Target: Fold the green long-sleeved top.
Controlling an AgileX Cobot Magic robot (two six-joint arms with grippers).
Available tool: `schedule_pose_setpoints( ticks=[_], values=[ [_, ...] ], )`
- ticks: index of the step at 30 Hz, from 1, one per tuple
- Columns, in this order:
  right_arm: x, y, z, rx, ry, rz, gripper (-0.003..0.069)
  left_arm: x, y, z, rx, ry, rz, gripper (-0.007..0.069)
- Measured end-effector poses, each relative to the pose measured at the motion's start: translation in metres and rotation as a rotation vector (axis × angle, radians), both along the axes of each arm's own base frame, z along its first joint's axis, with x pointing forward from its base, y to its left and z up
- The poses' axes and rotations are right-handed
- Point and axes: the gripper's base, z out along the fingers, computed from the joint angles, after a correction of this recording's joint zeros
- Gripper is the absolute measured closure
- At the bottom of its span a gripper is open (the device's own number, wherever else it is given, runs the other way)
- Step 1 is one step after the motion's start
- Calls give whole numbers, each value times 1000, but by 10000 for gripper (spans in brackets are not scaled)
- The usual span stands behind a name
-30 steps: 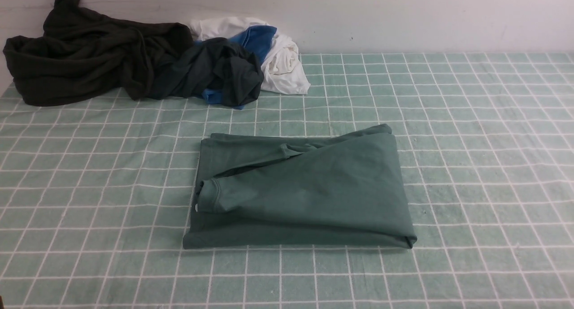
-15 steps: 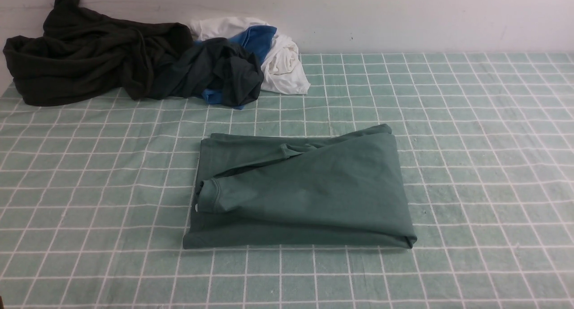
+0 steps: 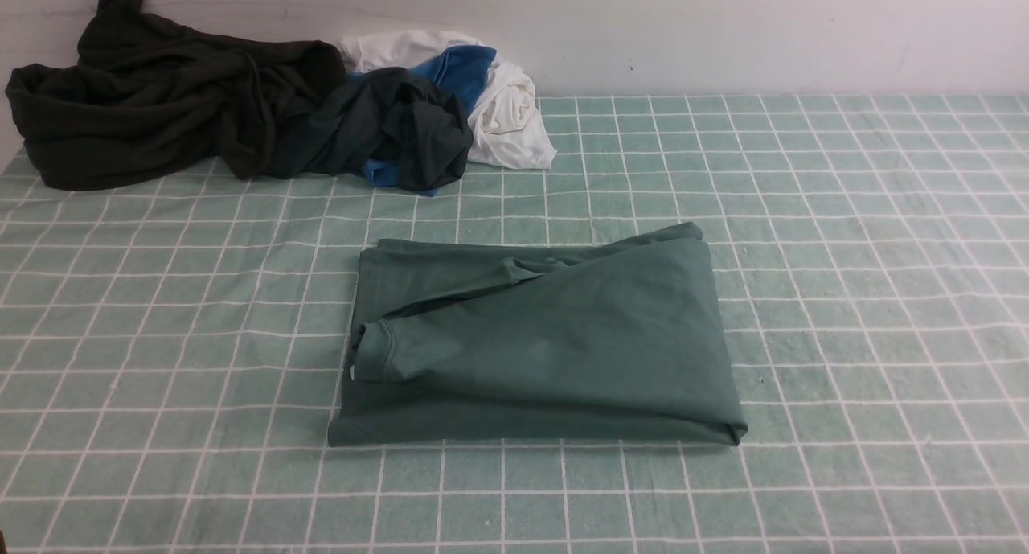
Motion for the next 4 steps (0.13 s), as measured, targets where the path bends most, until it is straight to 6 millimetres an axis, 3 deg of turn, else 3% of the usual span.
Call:
schedule_pose_setpoints(
  ticks=[4],
  values=[
    [0,0,0,0,0,0,673,0,0,0,0,0,0,628]
  ],
)
